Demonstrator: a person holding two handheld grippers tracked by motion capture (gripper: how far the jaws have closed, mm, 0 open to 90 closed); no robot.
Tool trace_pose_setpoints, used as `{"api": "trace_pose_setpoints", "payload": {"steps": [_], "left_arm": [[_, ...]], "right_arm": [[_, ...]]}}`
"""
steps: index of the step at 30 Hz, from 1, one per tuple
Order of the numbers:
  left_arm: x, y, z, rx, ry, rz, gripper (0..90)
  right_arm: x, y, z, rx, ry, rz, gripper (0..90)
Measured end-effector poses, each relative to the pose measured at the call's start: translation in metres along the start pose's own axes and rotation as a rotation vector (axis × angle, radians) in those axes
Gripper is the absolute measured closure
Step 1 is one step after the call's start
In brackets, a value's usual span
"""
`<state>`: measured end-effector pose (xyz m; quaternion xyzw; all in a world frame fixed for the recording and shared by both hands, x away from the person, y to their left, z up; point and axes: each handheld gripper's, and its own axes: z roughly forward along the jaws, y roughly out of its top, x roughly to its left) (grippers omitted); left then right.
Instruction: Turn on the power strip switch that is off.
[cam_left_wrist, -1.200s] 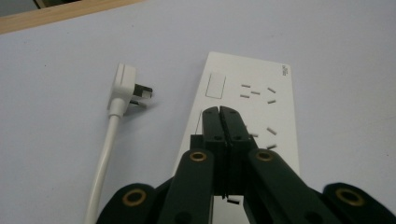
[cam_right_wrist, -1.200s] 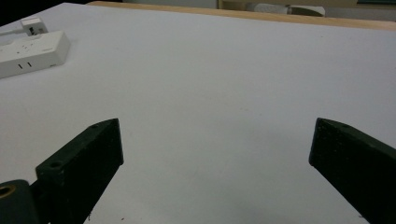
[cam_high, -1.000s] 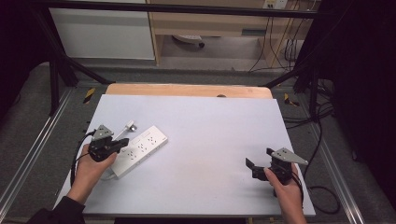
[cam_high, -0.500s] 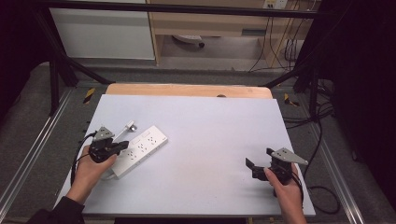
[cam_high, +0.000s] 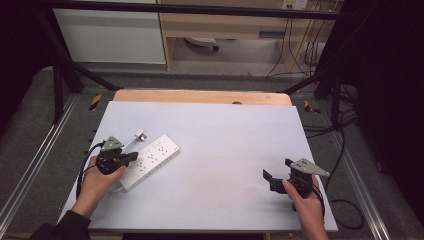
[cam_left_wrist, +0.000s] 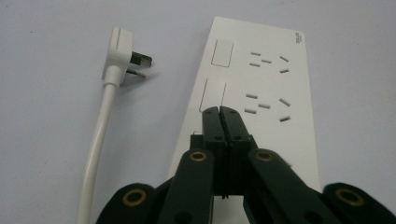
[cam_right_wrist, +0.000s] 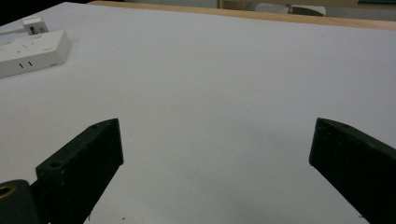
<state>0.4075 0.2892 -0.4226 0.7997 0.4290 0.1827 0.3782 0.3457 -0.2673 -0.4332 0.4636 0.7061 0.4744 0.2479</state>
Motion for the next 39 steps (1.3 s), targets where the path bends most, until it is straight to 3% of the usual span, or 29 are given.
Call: {"api": "trace_pose_setpoints", "payload": {"steps": [18,39], "left_arm": [[0.011,-0.007,-0.008,0.012,0.019,-0.033,90.0],[0.009,-0.008,-0.006,0.033,0.014,-0.026,90.0]], "right_arm": [[0.0,0.0,-0.001,-0.004,-0.002,0.0,3.4],[0.0,0.0,-0.001,-0.003,-0.002,0.0,3.4]]}}
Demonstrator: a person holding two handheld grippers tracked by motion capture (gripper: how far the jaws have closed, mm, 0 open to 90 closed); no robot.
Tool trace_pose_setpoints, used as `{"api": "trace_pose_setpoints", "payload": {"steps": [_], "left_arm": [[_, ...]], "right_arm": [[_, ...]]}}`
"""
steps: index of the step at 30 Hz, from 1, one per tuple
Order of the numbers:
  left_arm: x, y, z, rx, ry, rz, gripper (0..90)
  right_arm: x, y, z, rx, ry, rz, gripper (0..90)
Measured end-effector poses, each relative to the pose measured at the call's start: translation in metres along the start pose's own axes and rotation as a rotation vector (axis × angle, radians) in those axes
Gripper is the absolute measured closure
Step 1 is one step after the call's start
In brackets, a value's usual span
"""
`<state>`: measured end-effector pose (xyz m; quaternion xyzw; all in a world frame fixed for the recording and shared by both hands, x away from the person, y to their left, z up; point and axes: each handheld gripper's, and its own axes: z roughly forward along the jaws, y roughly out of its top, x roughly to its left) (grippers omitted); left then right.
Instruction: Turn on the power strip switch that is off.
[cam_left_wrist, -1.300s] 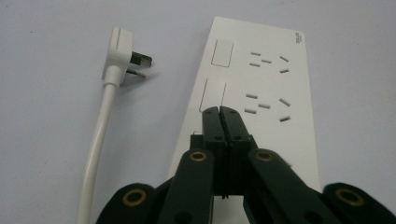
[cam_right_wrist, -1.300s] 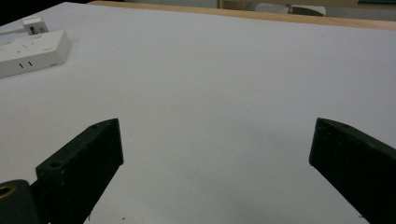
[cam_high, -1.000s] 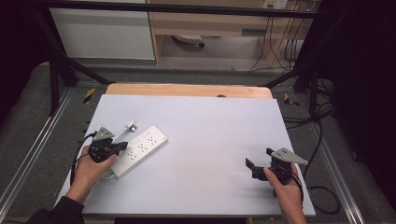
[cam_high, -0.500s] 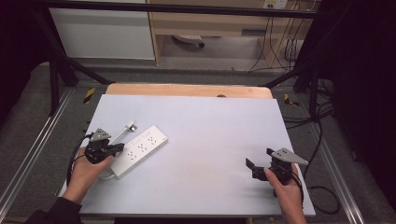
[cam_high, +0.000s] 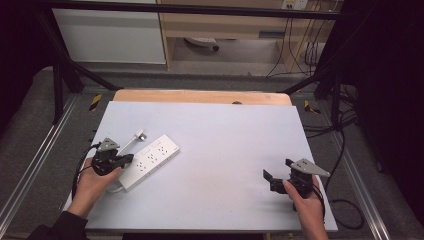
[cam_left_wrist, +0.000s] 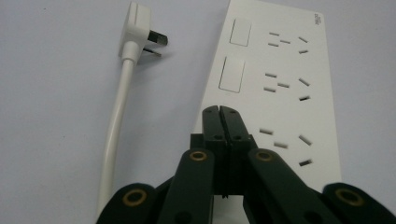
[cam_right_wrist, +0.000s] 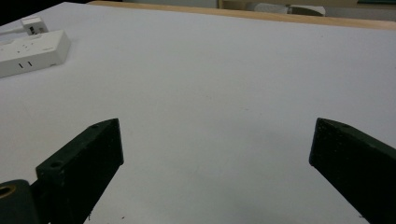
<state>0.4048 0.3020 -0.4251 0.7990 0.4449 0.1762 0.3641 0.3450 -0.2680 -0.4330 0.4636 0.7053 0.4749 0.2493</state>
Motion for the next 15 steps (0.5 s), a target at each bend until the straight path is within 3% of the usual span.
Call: {"api": "trace_pose_setpoints", "payload": {"steps": [15], "left_arm": [[0.0004,0.0002,0.0002,0.003,-0.002,-0.009,90.0]], "right_arm": [[0.0002,-0.0001,-0.0003,0.003,0.002,0.0,3.3]]}}
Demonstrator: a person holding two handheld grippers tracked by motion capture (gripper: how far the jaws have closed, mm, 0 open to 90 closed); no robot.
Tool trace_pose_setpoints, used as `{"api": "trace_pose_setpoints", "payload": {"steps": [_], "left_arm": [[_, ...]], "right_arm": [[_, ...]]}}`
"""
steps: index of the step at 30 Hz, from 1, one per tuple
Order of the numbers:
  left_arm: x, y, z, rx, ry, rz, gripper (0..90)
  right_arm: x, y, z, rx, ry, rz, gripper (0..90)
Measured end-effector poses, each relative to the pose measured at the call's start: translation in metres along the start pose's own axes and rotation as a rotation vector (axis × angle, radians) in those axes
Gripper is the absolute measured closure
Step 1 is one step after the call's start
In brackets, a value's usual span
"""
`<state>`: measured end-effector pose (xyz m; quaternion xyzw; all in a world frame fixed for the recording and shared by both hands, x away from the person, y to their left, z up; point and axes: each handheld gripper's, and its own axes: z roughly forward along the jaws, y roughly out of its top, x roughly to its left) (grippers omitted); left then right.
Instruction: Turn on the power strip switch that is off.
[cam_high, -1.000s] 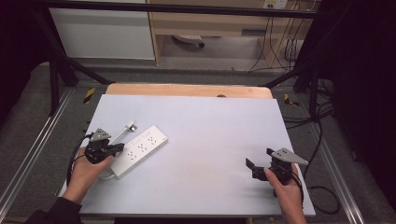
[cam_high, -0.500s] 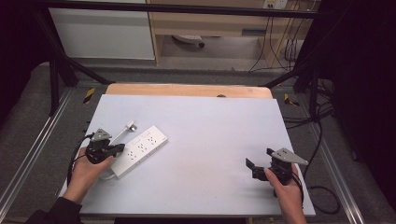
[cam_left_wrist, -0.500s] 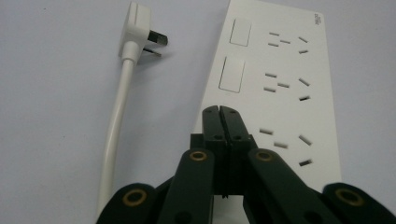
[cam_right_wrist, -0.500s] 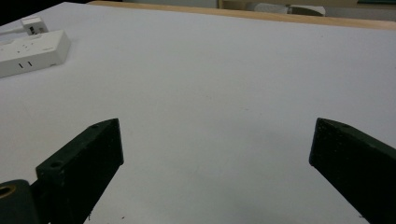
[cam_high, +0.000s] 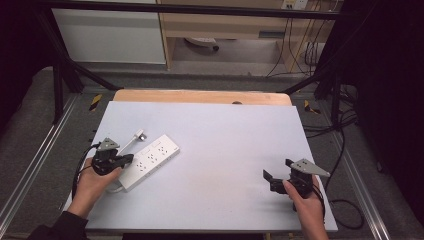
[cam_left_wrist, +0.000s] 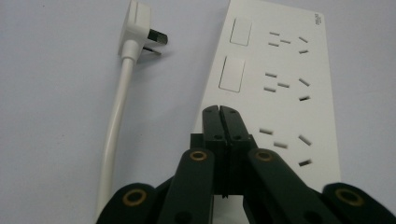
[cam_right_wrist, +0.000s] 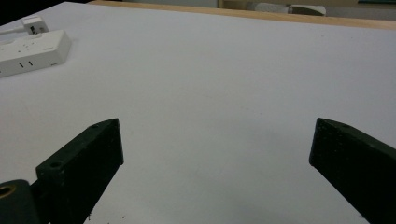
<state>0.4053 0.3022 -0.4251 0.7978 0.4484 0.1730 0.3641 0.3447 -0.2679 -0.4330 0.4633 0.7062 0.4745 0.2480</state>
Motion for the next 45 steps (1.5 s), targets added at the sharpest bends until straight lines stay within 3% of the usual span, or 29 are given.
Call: {"api": "trace_pose_setpoints", "payload": {"steps": [9,35,45], "left_arm": [[-0.0002,-0.0006,0.0004,0.019,0.003,0.004,90.0],[-0.0004,-0.0018,0.0008,0.001,0.016,0.023,90.0],[-0.0002,-0.0009,-0.001,-0.027,0.018,0.028,90.0]], "right_arm": [[0.0,0.0,-0.0002,-0.001,0.001,0.0,3.3],[0.0001,0.0,0.0001,-0.001,0.002,-0.001,3.3],[0.0001,0.0,0.0002,-0.001,0.002,-0.001,3.3]]}}
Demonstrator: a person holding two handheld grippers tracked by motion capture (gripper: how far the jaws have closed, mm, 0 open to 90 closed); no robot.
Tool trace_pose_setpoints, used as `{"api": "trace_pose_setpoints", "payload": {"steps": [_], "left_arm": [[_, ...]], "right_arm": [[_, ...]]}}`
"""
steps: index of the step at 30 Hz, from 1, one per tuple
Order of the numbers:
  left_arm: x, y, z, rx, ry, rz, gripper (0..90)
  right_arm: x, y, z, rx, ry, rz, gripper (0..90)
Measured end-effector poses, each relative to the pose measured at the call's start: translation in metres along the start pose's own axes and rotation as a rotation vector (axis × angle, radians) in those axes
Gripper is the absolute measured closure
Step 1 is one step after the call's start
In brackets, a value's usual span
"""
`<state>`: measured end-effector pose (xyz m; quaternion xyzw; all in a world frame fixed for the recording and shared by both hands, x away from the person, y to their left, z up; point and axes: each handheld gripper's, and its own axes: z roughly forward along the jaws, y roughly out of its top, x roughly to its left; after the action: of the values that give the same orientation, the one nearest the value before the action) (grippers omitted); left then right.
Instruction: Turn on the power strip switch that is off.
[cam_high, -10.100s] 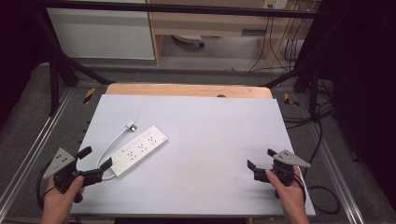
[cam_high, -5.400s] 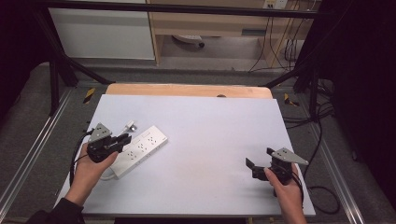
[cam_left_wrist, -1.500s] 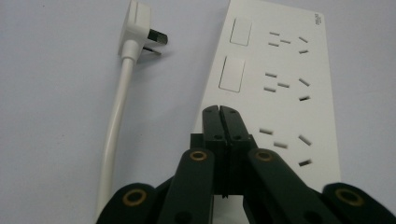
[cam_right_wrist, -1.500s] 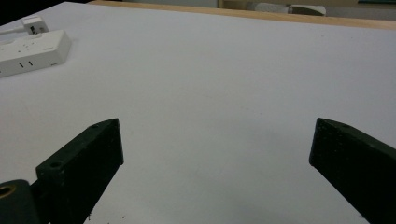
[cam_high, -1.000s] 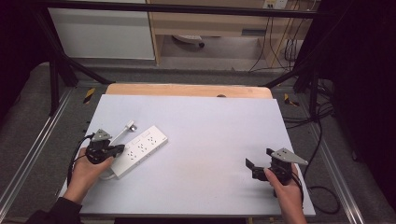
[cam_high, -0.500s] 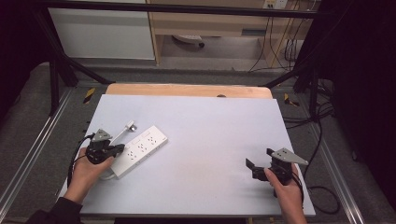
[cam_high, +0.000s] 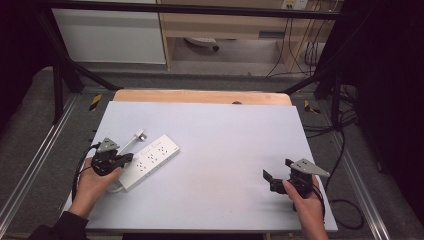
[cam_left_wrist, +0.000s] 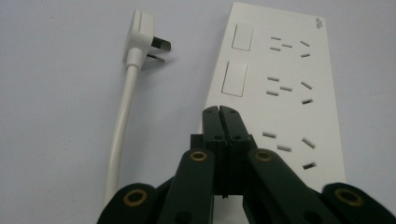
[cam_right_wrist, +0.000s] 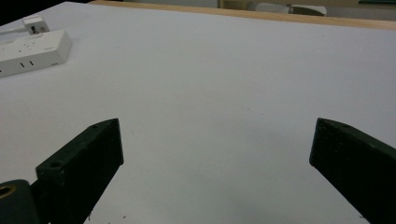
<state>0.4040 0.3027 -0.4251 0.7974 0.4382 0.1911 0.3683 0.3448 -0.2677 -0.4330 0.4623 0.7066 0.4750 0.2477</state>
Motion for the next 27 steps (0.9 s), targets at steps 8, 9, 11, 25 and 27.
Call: {"api": "trace_pose_setpoints", "payload": {"steps": [8,9,11,25,27], "left_arm": [[-0.0005,0.0003,-0.0002,-0.011,-0.005,0.002,90.0],[-0.0005,0.0004,-0.0003,-0.014,-0.005,0.003,90.0],[-0.0006,0.0004,-0.0007,-0.02,-0.007,0.004,90.0],[-0.0023,0.0021,0.0001,-0.055,-0.02,0.004,90.0],[-0.0027,0.0025,0.0,-0.061,-0.019,0.005,90.0]], "right_arm": [[0.0001,-0.0001,0.0003,0.0,0.001,-0.001,3.3],[0.0001,-0.0001,0.0002,0.0,0.0,-0.001,3.2],[0.0,-0.0001,0.0002,0.001,0.001,-0.001,3.3],[0.0,0.0,0.0002,0.001,0.001,-0.001,3.2],[-0.0001,-0.0001,0.0003,-0.001,0.001,-0.001,3.2]]}}
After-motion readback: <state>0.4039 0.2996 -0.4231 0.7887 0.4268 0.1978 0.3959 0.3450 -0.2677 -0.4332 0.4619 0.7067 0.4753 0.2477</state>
